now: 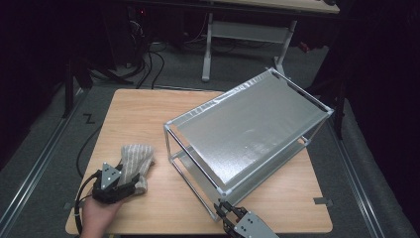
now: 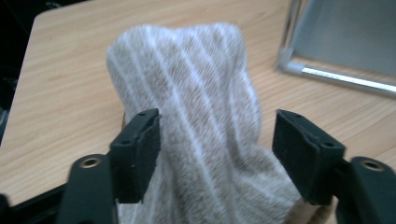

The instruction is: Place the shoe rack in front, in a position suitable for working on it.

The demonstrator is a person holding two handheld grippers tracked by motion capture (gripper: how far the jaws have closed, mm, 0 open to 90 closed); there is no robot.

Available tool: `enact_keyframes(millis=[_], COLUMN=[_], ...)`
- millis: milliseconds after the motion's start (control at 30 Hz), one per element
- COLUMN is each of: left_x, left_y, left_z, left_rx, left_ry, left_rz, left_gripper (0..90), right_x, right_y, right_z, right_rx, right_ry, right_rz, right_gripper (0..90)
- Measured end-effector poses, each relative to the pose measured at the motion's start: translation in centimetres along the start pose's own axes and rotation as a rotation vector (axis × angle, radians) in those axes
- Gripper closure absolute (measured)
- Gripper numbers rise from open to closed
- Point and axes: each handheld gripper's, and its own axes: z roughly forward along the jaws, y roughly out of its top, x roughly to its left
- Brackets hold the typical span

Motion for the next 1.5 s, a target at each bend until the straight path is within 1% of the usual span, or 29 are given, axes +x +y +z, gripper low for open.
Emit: enact_keyframes(millis=[67, 100, 233, 300, 400, 433, 500, 533, 633, 700, 733, 833, 867, 900, 933, 967, 1000, 1067, 1100, 1167, 1267, 1367, 1433, 1500], left_x=[-0.3, -0.6, -1.9, -2.5, -3.3, -3.5, -4.0, -4.1, -4.1, -4.0, -4.0, -4.3, -4.4, -4.5, -4.7, -4.8, -4.9, -5.0, -5.0, -4.9, -4.7, -4.4, -4.2, -4.0], left_y=[0.3, 0.5, 1.5, 2.1, 3.0, 3.3, 3.8, 4.1, 5.0, 5.6, 5.8, 6.5, 6.7, 7.0, 7.2, 7.4, 7.5, 7.7, 7.7, 7.6, 7.2, 6.7, 6.3, 5.9], left_z=[-0.2, -0.2, 0.2, 0.8, 1.9, 2.4, 3.3, 3.7, 4.8, 5.1, 5.2, 5.8, 6.1, 6.3, 6.5, 6.6, 6.8, 6.8, 6.8, 6.7, 6.1, 5.4, 4.9, 4.3], left_rx=[-0.024, -0.037, -0.065, -0.078, -0.086, -0.085, -0.085, -0.086, -0.092, -0.118, -0.126, -0.136, -0.135, -0.134, -0.133, -0.13, -0.137, -0.137, -0.135, -0.134, -0.143, -0.147, -0.147, -0.149], left_ry=[-0.017, -0.028, -0.068, -0.085, -0.104, -0.108, -0.104, -0.103, -0.103, -0.116, -0.123, -0.133, -0.145, -0.15, -0.144, -0.139, -0.139, -0.121, -0.124, -0.122, -0.122, -0.119, -0.114, -0.117], left_rz=[0.003, 0.012, 0.06, 0.072, 0.083, 0.094, 0.118, 0.12, 0.107, 0.08, 0.073, 0.078, 0.075, 0.079, 0.083, 0.088, 0.084, 0.086, 0.085, 0.082, 0.069, 0.061, 0.064, 0.056], left_gripper=[30.5, 30.5, 32.1, 33.6, 35.8, 36.7, 37.8, 38.5, 40.0, 41.4, 42.1, 45.0, 46.5, 49.3, 51.5, 55.5, 60.2, 71.9, 78.3, 79.0, 79.3, 79.3, 79.3, 79.3], right_x=[0.0, 0.0, 0.1, 0.1, 0.3, 0.3, 0.4, 0.4, 0.5, 0.6, 0.7, 0.8, 0.8, 0.8, 0.9, 0.9, 0.9, 0.9, 0.9, 0.9, 1.1, 1.3, 1.3, 1.3], right_y=[0.0, 0.0, -0.1, -0.1, -0.2, -0.2, -0.3, -0.4, -0.4, -0.5, -0.5, -0.6, -0.6, -0.6, -0.6, -0.7, -0.7, -0.6, -0.6, -0.6, -0.6, -0.5, -0.5, -0.6], right_z=[-0.1, -0.1, -0.3, -0.4, -0.6, -0.7, -0.9, -1.0, -1.3, -1.4, -1.5, -1.8, -1.9, -1.9, -1.9, -2.0, -2.0, -2.0, -2.0, -2.0, -2.0, -1.9, -1.9, -1.9], right_rx=[0.001, 0.0, 0.001, -0.001, -0.003, -0.002, -0.005, -0.006, -0.008, -0.006, -0.008, -0.01, -0.009, -0.009, -0.009, -0.009, -0.008, -0.008, -0.008, -0.007, -0.011, -0.011, -0.012, -0.012], right_ry=[-0.001, 0.0, -0.002, -0.002, -0.007, -0.01, -0.007, -0.007, -0.01, -0.016, -0.015, -0.015, -0.017, -0.015, -0.016, -0.016, -0.016, -0.016, -0.017, -0.016, -0.006, 0.001, 0.003, -0.001], right_rz=[-0.002, -0.001, -0.001, -0.001, -0.001, -0.003, -0.006, -0.008, -0.011, -0.014, -0.013, -0.014, -0.015, -0.016, -0.017, -0.016, -0.018, -0.019, -0.019, -0.017, -0.032, -0.046, -0.046, -0.046], right_gripper=[77.1, 77.1, 77.1, 77.1, 77.0, 77.0, 77.0, 76.9, 76.9, 76.8, 76.8, 76.8, 76.8, 76.8, 76.7, 76.8, 76.7, 76.7, 76.7, 76.7, 76.6, 76.3, 76.3, 76.3])
